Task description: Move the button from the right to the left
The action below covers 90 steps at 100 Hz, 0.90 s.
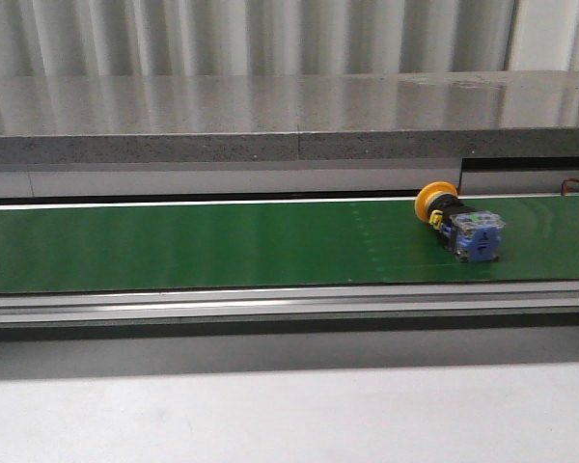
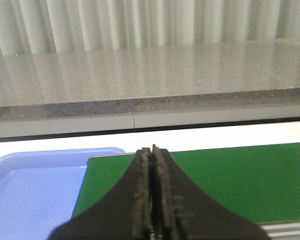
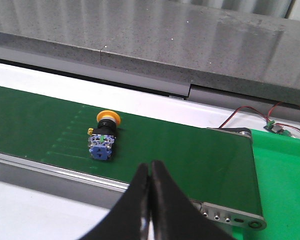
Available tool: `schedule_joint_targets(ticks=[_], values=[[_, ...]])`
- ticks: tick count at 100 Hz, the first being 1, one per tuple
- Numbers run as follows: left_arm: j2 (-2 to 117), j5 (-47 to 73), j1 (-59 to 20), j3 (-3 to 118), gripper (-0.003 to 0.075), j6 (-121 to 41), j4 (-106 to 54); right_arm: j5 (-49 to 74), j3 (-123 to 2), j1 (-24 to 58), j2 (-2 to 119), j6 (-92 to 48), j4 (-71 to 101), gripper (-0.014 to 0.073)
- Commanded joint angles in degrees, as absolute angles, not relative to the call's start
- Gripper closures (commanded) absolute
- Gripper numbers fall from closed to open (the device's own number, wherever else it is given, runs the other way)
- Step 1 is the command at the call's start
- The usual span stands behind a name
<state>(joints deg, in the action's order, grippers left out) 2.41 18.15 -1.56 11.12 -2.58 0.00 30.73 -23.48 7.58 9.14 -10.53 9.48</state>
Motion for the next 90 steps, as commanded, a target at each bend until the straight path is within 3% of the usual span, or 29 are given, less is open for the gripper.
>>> schedule_joint_targets(ticks=[1,24,31,46,53,90], values=[[6.7,17.55,-1.39,15.51,0.0741,-2.31,0.0,26.35,-24.75,7.8,9.68,-11.05,9.84,0.0661],[15.83,21.56,-1.39,21.22,0.0712,-2.31,0.0,26.35,-24.75,7.8,9.68,-11.05,9.84,0.0661],[18.43,22.08,-1.39,22.84,0.0607,-2.31,-0.49,26.35,-24.75,7.8,9.68,-11.05,9.84,0.0661],[24.53,22.82,-1.39,25.87,0.0241,-2.31,-1.67,26.35,-24.75,7.8,9.68,-11.05,9.84,0.0661],[27.63,23.9,-1.39,27.39,0.016,-2.31,-1.82,26.35,-24.75,7.8,9.68,-11.05,9.84,0.0661],[46.22,37.17,-1.39,39.58,0.0155,-5.47,-20.4,26.35,-24.75,7.8,9.68,-11.05,9.84,0.0661]])
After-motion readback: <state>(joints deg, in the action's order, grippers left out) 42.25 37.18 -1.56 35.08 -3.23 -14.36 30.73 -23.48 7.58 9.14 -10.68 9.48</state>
